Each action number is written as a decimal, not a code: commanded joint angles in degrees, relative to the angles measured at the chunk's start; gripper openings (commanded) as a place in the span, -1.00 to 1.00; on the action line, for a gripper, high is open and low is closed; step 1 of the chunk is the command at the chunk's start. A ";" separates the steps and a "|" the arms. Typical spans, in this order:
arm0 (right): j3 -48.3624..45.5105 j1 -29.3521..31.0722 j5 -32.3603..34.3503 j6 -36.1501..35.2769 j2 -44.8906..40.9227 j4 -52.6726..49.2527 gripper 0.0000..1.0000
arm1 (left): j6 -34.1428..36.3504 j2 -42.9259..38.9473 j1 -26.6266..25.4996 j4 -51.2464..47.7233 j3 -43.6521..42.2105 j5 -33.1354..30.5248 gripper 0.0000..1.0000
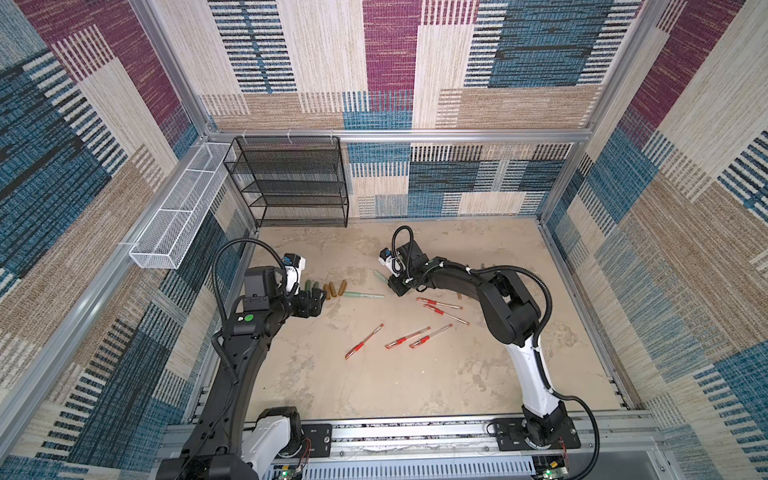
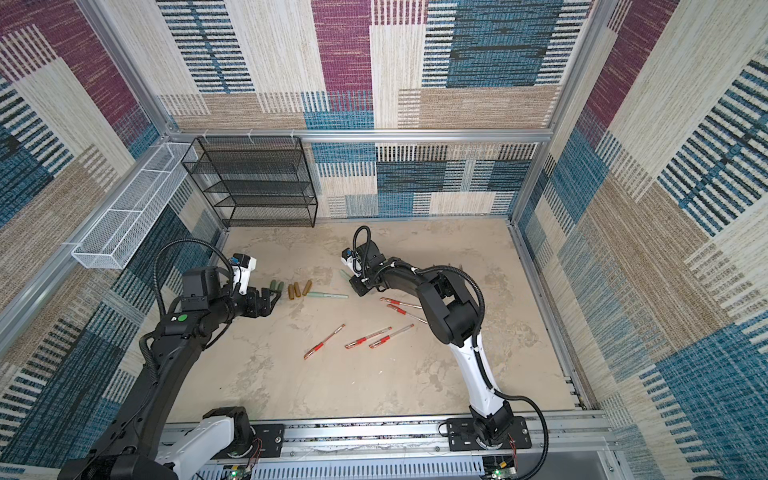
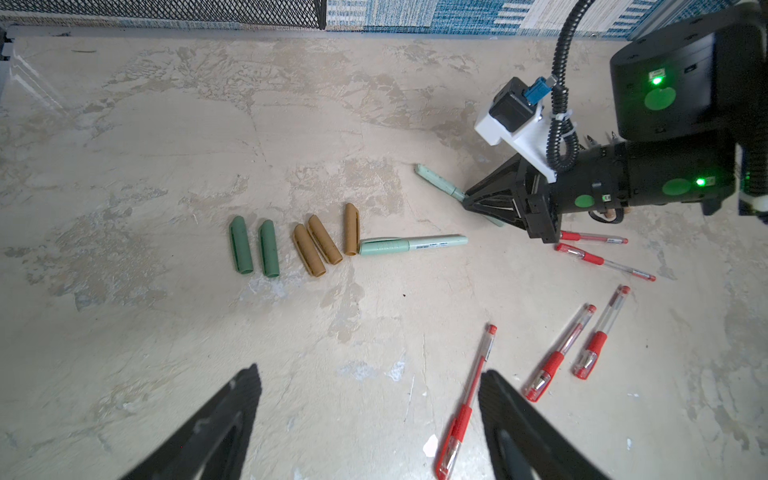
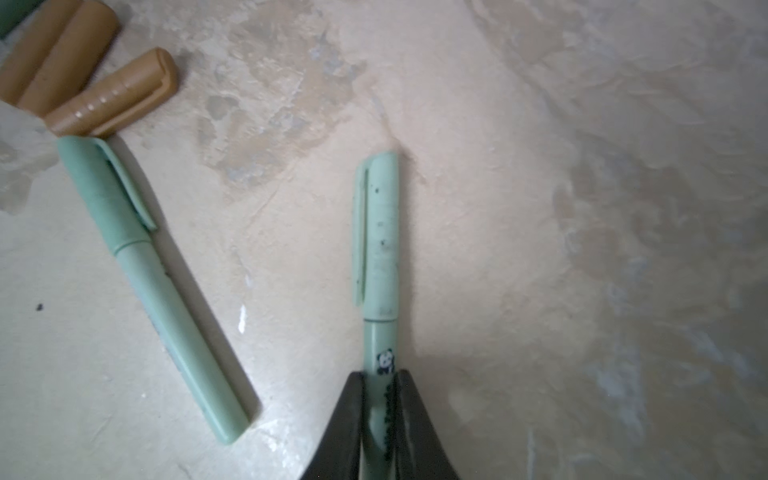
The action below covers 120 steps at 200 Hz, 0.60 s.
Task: Open the pen caps
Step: 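Move the right gripper to the light-green pen and grasp it, then raise the light-green pen toward the left gripper while the left gripper reaches its cap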
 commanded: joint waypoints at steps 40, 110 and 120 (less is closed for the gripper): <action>-6.89 -0.31 5.81 4.79 -6.70 0.30 -0.87 | -1.15 -0.46 0.14 1.12 0.44 0.83 0.72; -20.92 0.27 -4.82 18.09 -24.02 16.17 -0.92 | -6.65 -0.30 0.09 1.52 1.11 4.48 0.69; -22.55 1.54 -4.78 19.84 -25.95 18.26 -0.93 | -8.72 0.07 0.11 1.78 1.31 6.39 0.68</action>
